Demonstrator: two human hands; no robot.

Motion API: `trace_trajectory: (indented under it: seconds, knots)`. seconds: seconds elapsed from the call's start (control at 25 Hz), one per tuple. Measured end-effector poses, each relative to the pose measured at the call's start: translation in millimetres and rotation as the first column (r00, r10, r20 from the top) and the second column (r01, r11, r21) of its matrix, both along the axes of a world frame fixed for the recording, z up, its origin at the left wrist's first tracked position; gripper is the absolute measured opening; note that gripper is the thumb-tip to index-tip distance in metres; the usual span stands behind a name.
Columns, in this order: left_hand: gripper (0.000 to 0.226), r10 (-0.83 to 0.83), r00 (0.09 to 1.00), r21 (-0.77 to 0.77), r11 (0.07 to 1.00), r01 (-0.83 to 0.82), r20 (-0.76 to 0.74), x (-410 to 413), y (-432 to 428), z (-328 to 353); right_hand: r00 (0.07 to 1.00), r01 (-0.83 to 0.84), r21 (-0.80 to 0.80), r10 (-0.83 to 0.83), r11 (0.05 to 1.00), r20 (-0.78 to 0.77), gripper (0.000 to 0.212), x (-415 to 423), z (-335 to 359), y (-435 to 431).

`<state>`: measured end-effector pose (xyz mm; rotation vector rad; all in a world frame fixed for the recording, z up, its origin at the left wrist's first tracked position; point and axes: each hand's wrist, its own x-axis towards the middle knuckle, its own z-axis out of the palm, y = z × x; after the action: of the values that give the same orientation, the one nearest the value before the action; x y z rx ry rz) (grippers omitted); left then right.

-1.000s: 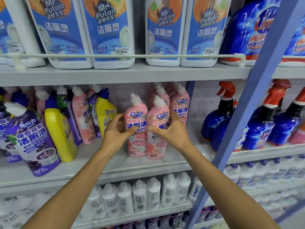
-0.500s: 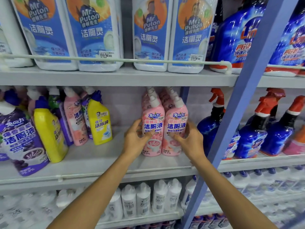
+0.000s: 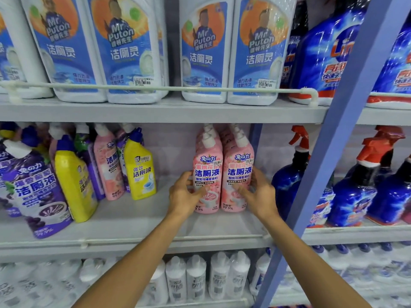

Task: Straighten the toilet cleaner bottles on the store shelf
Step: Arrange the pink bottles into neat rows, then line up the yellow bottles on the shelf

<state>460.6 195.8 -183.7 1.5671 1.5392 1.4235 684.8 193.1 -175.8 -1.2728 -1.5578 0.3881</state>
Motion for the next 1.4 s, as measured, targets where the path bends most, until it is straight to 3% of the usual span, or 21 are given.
trace_trajectory:
  seconds: [0.28, 0.6, 0.8, 0.92, 1.08, 1.4]
  knots:
    - [0.05, -0.031, 0.999, 0.012, 0.999, 0.031, 0.006, 4, 2, -1, 0.999, -0.034, 0.002, 0.034, 0.999, -0.017, 0.068, 4, -10, 8]
    - [0.056, -0.112, 0.99, -0.07, 0.991, 0.118, 0.087, -7, 2, 9, 0.998, -0.066, -0.16, 0.063, 0.985, -0.027, 0.07, 4, 10, -6]
    - [0.074, -0.173, 0.965, -0.063, 0.98, 0.188, 0.195, -51, -21, 11, 0.996, 0.044, -0.27, -0.064, 0.962, -0.065, 0.072, -7, 11, -50]
    - [0.079, -0.178, 0.954, -0.059, 0.978, 0.198, 0.24, -97, -37, 4, 0.978, 0.023, -0.332, -0.09, 0.943, -0.186, 0.063, -42, -2, -79]
    - [0.074, -0.166, 0.926, -0.1, 0.973, 0.21, 0.338, -161, -56, -1, 0.955, -0.173, -0.378, 0.062, 0.909, -0.289, 0.052, -119, -10, -85]
    - [0.071, 0.027, 0.974, -0.04, 0.999, -0.018, 0.225, -265, -72, 37, 0.941, -0.275, -0.269, 0.201, 0.923, -0.273, 0.068, -253, 38, -1]
